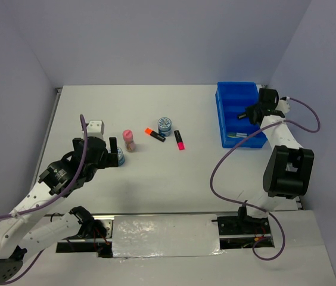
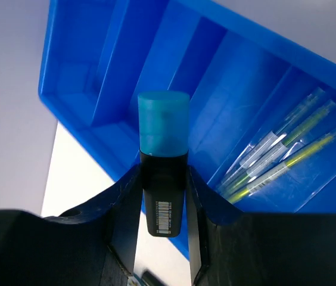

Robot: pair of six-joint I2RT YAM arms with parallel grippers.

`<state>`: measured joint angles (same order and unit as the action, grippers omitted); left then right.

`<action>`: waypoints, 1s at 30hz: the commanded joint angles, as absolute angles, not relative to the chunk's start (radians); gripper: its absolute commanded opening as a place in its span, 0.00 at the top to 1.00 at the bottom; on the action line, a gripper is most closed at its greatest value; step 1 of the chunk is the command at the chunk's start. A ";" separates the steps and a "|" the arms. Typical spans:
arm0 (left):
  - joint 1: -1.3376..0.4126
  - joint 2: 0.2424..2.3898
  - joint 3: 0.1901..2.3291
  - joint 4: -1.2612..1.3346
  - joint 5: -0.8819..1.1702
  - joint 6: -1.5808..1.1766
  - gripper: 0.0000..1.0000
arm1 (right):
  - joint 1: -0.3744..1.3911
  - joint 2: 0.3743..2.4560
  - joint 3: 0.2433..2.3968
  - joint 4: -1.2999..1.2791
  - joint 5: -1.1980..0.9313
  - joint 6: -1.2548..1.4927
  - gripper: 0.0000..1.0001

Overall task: Sort the stationery into containers
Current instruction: Place the stationery in the storage box.

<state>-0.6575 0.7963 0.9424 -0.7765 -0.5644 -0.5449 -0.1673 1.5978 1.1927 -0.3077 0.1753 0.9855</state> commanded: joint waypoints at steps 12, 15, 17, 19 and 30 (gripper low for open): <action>-0.653 0.785 0.948 -0.723 -0.532 -0.503 0.01 | -0.170 1.693 1.186 -0.242 0.270 1.137 0.72; -0.655 0.788 0.950 -0.723 -0.532 -0.503 0.01 | -0.169 1.712 1.204 -0.253 0.256 1.127 0.52; -0.653 0.785 0.948 -0.721 -0.531 -0.502 0.01 | -0.172 1.717 1.212 -0.265 0.252 1.131 0.42; -0.653 0.782 0.948 -0.721 -0.532 -0.500 0.01 | -0.175 1.715 1.210 -0.265 0.242 1.131 0.37; -0.652 0.788 0.959 -0.755 -0.595 -0.543 0.01 | 0.069 1.458 1.252 -0.075 0.110 0.611 0.00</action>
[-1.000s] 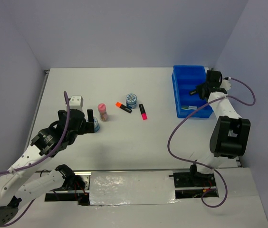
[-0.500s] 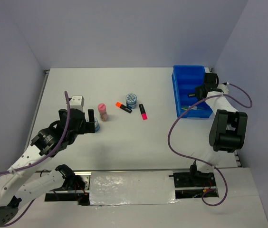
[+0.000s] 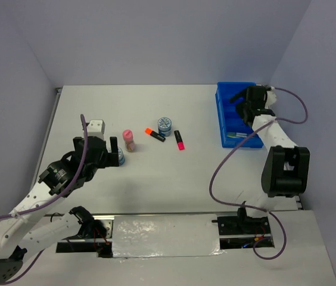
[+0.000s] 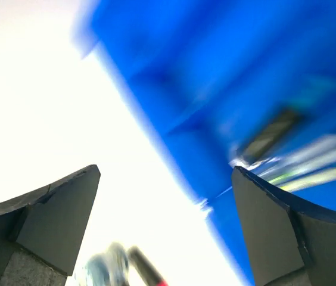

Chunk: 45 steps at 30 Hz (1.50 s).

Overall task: Sort the stationery into containers
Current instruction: Place the stationery in the storage box, then pick up the stationery from the center of the board.

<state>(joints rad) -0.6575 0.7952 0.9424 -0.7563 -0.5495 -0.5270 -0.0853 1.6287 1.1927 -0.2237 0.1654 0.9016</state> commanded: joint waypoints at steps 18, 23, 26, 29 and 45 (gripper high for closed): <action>-0.615 0.782 0.968 -0.787 -0.669 -0.584 0.01 | 0.558 1.904 1.539 -0.623 0.189 0.187 0.23; -0.615 0.788 0.968 -0.787 -0.667 -0.583 0.01 | 0.565 1.995 1.557 -0.601 0.160 0.170 0.25; -0.614 0.795 0.969 -0.788 -0.664 -0.581 0.01 | 0.565 2.040 1.566 -0.598 0.150 0.169 0.28; -0.614 0.795 0.968 -0.785 -0.661 -0.578 0.01 | 0.565 2.083 1.575 -0.601 0.153 0.173 0.31; -0.615 0.792 0.962 -0.762 -0.621 -0.554 0.01 | 0.461 1.944 1.406 -0.424 0.012 0.279 1.00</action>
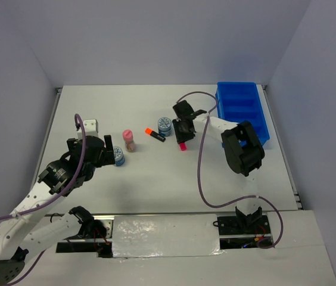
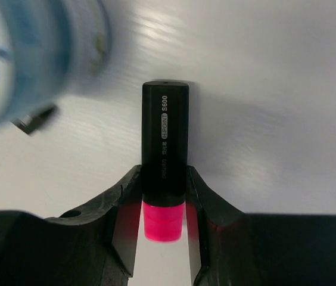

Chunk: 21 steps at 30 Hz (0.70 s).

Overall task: Sort the stationery into containers
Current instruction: Pick up the stationery from the center of the board, then place the stationery in the storage box.

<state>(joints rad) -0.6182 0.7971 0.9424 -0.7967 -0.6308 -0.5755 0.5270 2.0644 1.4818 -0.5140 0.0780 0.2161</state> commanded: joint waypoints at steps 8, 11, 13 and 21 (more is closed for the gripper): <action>-0.615 0.785 0.960 -0.756 -0.611 -0.546 0.01 | 0.192 1.499 1.155 -0.230 0.167 0.711 1.00; -0.615 0.784 0.959 -0.753 -0.604 -0.543 0.01 | 0.056 1.448 1.074 -0.166 0.173 0.886 1.00; -0.614 0.782 0.957 -0.752 -0.600 -0.540 0.01 | 0.008 1.457 1.084 -0.212 0.213 0.998 1.00; -0.614 0.784 0.954 -0.739 -0.574 -0.526 0.01 | -0.138 1.497 1.005 -0.078 0.193 1.327 1.00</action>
<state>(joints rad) -0.6182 0.7940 0.9424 -0.7815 -0.5930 -0.5495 -0.1146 1.4902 1.0336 -0.1898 0.2008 1.1336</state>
